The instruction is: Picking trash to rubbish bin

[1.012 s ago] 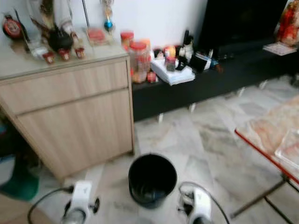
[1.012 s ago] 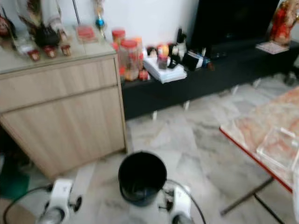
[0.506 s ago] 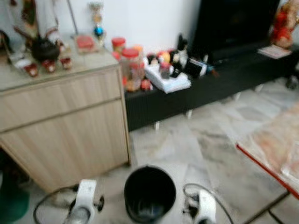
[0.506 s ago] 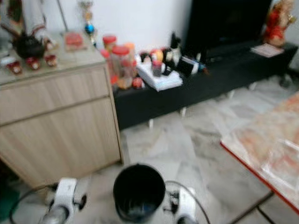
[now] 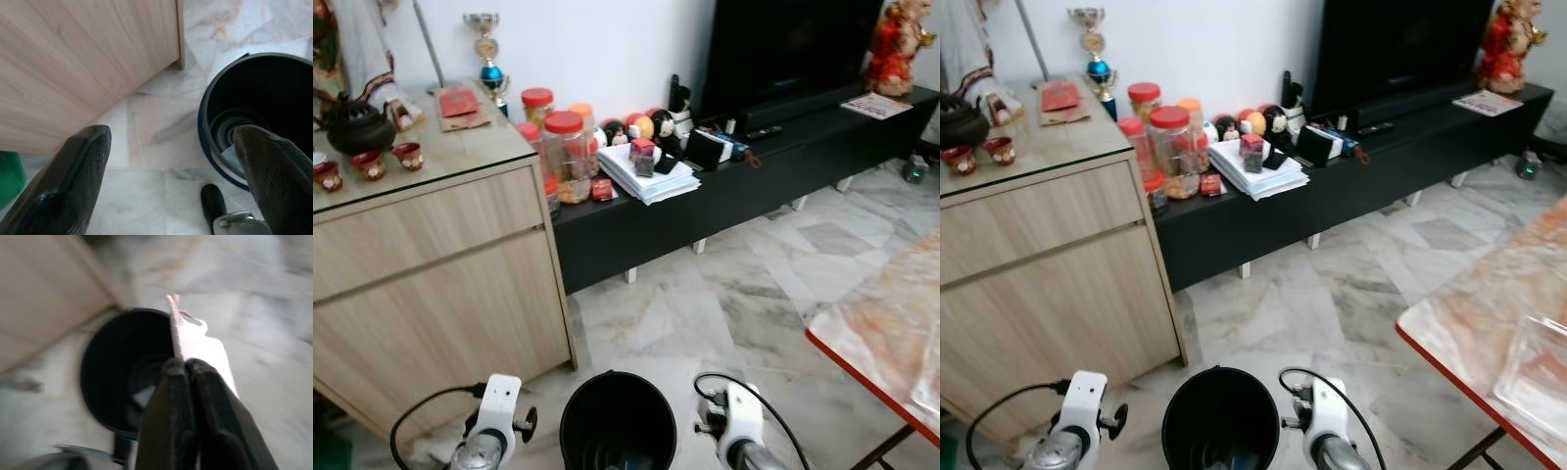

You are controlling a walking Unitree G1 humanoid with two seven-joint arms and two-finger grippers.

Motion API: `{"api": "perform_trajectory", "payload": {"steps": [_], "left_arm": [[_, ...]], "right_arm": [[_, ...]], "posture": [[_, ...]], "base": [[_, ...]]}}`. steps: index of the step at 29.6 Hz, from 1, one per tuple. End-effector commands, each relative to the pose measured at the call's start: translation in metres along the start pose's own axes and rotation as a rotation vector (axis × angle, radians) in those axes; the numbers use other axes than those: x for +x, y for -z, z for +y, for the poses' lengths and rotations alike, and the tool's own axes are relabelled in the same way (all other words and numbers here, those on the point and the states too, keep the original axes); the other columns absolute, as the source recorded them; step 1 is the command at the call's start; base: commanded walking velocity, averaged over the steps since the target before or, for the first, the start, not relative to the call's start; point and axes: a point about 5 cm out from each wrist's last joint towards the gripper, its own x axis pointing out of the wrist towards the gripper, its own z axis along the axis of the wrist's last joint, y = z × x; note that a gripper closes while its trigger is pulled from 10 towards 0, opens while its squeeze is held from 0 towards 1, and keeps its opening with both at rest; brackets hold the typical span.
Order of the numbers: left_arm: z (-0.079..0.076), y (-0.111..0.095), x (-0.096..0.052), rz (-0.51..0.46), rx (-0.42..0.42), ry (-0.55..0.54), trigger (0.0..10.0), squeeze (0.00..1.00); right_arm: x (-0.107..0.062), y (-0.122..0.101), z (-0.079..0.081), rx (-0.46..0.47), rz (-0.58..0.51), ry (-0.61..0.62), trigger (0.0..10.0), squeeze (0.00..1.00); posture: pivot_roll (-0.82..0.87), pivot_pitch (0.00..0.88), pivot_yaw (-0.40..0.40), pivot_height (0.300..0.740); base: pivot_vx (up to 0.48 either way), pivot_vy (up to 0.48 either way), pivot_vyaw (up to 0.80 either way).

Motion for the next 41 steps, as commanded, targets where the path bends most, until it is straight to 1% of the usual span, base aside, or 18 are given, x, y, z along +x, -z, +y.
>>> {"api": "perform_trajectory", "payload": {"steps": [1, 3, 4, 6, 7, 8, 9, 10, 12, 16, 18, 21, 26, 29, 35, 40, 41], "left_arm": [[-0.009, -0.011, 0.003, -0.037, 0.032, 0.060, 10.0, 0.00], [-0.013, -0.018, 0.006, -0.059, 0.014, 0.092, 10.0, 0.00], [-0.013, -0.018, 0.006, -0.059, 0.014, 0.092, 10.0, 0.00], [-0.019, -0.027, 0.008, -0.089, -0.003, 0.140, 10.0, 0.00], [-0.019, -0.027, 0.008, -0.089, -0.003, 0.140, 10.0, 0.00], [-0.029, -0.039, 0.011, -0.123, 0.018, 0.216, 10.0, 0.00], [-0.029, -0.039, 0.011, -0.123, 0.018, 0.216, 10.0, 0.00], [-0.039, -0.046, 0.012, -0.135, 0.058, 0.286, 10.0, 0.00], [-0.044, -0.047, 0.012, -0.134, 0.075, 0.321, 10.0, 0.00], [-0.053, -0.048, 0.011, -0.135, 0.074, 0.396, 10.0, 0.00], [-0.057, -0.046, 0.010, -0.129, 0.077, 0.428, 10.0, 0.00], [-0.059, -0.044, 0.009, -0.120, 0.085, 0.450, 10.0, 0.00], [-0.059, -0.038, 0.007, -0.104, 0.085, 0.472, 10.0, 0.00], [-0.059, -0.033, 0.005, -0.095, 0.085, 0.477, 10.0, 0.00], [-0.060, -0.029, 0.004, -0.088, 0.088, 0.487, 10.0, 0.00], [-0.061, -0.025, 0.002, -0.083, 0.107, 0.497, 10.0, 0.00], [-0.062, -0.024, 0.002, -0.082, 0.110, 0.499, 10.0, 0.00]], "right_arm": [[0.001, -0.004, 0.001, -0.026, -0.002, -0.015, 10.0, 0.00], [0.003, -0.010, 0.007, -0.041, -0.017, -0.036, 10.0, 0.00], [0.003, -0.010, 0.007, -0.041, -0.017, -0.036, 10.0, 0.00], [0.006, -0.017, 0.015, -0.069, -0.030, -0.066, 10.0, 0.00], [0.006, -0.017, 0.015, -0.069, -0.030, -0.066, 10.0, 0.00], [0.009, -0.027, 0.026, -0.112, -0.045, -0.105, 10.0, 0.00], [0.009, -0.027, 0.026, -0.112, -0.045, -0.105, 10.0, 0.00], [0.011, -0.034, 0.035, -0.147, -0.053, -0.135, 10.0, 0.00], [0.011, -0.036, 0.040, -0.169, -0.055, -0.150, 10.0, 0.00], [0.013, -0.042, 0.053, -0.207, -0.064, -0.195, 10.0, 0.00], [0.013, -0.044, 0.060, -0.241, -0.065, -0.223, 10.0, 0.00], [0.014, -0.048, 0.073, -0.293, -0.071, -0.266, 10.0, 0.00], [0.015, -0.054, 0.086, -0.356, -0.087, -0.283, 10.0, 0.00], [0.015, -0.057, 0.092, -0.358, -0.095, -0.286, 10.0, 0.00], [0.015, -0.059, 0.098, -0.361, -0.104, -0.294, 10.0, 0.00], [0.014, -0.058, 0.100, -0.354, -0.103, -0.296, 10.0, 0.00], [0.014, -0.058, 0.101, -0.347, -0.103, -0.298, 10.0, 0.53]], "posture": [[0.03, 0.026, -0.006, 0.740], [0.03, 0.026, -0.008, 0.740], [0.03, 0.026, -0.008, 0.740], [0.03, 0.025, -0.012, 0.740], [0.03, 0.025, -0.012, 0.740], [0.03, 0.025, -0.015, 0.740], [0.03, 0.025, -0.015, 0.740], [0.04, 0.026, -0.017, 0.740], [0.04, 0.027, -0.019, 0.740], [0.04, 0.029, -0.026, 0.740], [0.04, 0.030, -0.028, 0.740], [0.05, 0.032, -0.034, 0.740], [0.07, 0.038, -0.041, 0.740], [0.08, 0.044, -0.041, 0.740], [0.08, 0.053, -0.042, 0.740], [0.09, 0.057, -0.042, 0.740], [0.10, 0.058, -0.042, 0.740]], "base": [[0.000, 0.000, 0.00], [0.000, 0.000, 0.00], [0.000, 0.000, 0.00], [0.000, 0.000, 0.00], [0.000, 0.000, 0.00], [0.000, 0.000, 0.00], [0.000, 0.000, 0.00], [0.000, 0.000, 0.00], [0.000, 0.000, 0.00], [0.000, 0.000, 0.00], [0.000, 0.000, 0.00], [0.000, 0.000, 0.00], [0.000, 0.000, 0.00], [0.000, 0.000, 0.00], [0.000, 0.000, 0.00], [0.000, 0.000, 0.00], [0.000, 0.000, 0.00]]}}
